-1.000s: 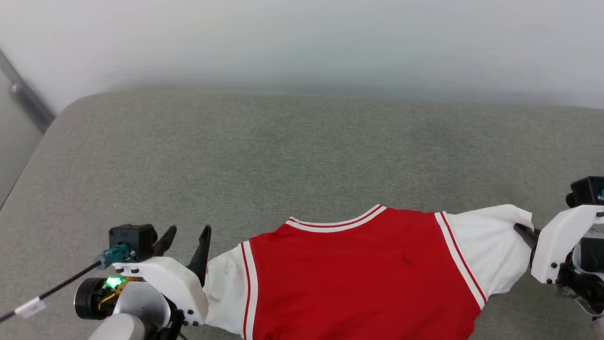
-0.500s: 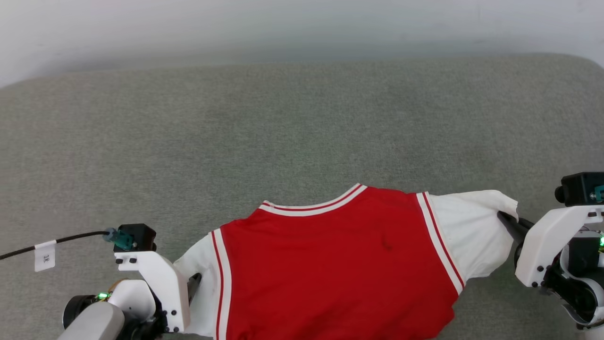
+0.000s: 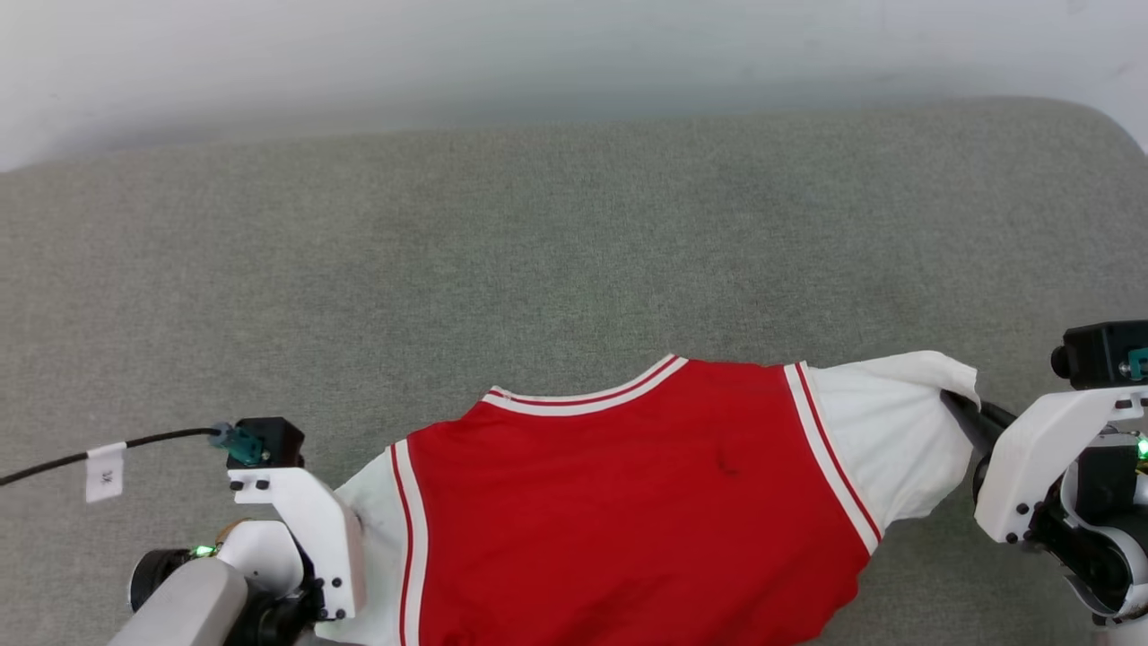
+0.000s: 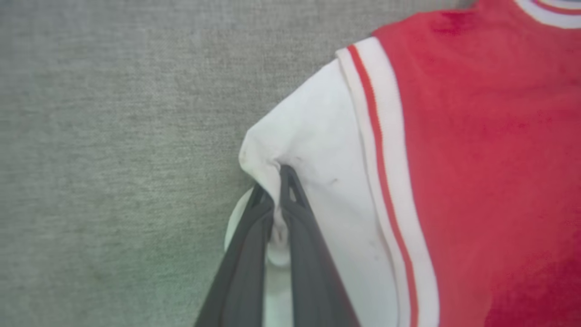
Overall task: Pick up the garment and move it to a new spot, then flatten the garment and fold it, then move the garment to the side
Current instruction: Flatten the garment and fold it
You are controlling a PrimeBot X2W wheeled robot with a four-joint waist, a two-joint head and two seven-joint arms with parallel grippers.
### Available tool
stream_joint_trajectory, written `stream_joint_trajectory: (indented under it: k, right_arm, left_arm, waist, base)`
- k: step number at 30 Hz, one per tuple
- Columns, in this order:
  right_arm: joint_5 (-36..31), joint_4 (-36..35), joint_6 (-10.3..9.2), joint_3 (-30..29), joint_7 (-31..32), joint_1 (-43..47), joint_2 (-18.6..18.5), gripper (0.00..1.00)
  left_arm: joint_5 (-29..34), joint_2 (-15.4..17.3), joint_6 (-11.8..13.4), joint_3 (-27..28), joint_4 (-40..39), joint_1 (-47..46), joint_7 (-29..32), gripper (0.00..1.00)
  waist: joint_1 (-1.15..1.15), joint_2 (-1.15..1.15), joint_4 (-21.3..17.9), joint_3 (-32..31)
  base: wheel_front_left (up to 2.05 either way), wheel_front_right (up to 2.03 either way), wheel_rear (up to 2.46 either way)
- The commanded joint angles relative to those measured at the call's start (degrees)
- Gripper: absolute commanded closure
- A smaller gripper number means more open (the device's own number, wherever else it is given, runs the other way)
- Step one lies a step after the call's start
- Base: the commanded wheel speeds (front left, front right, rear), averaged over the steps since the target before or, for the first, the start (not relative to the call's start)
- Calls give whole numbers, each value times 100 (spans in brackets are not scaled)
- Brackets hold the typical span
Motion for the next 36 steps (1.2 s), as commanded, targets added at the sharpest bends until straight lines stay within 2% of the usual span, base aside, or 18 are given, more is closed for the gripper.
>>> stream_joint_trajectory:
  k: [1, 2, 3, 11, 17, 28, 36]
  right_arm:
    - [-55, 22, -2, -1, -108, -78, -56, 100]
    - [-55, 22, -2, -1, -108, -78, -56, 100]
    - [-119, 90, -3, -24, -241, -143, -73, 100]
    - [-361, 469, -3, -39, -807, -627, -73, 100]
    - [-726, 883, -3, 52, -1304, -1647, -189, 100]
    - [-1047, 1731, -3, 236, -2135, -4069, -190, 100]
    - [-1112, 2506, -3, 531, -2784, -6051, -252, 100]
  left_arm:
    - [120, -79, -18, -12, 56, -119, -229, 100]
    - [120, -79, -18, -12, 56, -119, -229, 100]
    - [249, -104, 2, 81, 17, -270, -553, 100]
    - [591, -222, 44, 338, -36, -913, -1500, 100]
    - [833, -490, -15, 489, 339, -2077, -2043, 100]
    - [1210, -707, -278, 794, 1447, -4459, -3159, 100]
    - [1492, -543, -408, 932, 2107, -6210, -3580, 100]
  waist:
    - [0, 0, 56, -148]
    - [0, 0, 56, -148]
    - [0, 0, 107, -274]
    - [0, 0, 235, -663]
    - [0, 0, 310, -697]
    - [0, 0, 207, 27]
    - [0, 0, 45, 856]
  base:
    - [0, 0, 0]
    - [0, 0, 0]
    - [0, 0, 0]
    - [0, 0, 0]
    - [0, 0, 0]
    - [0, 0, 0]
    - [0, 0, 0]
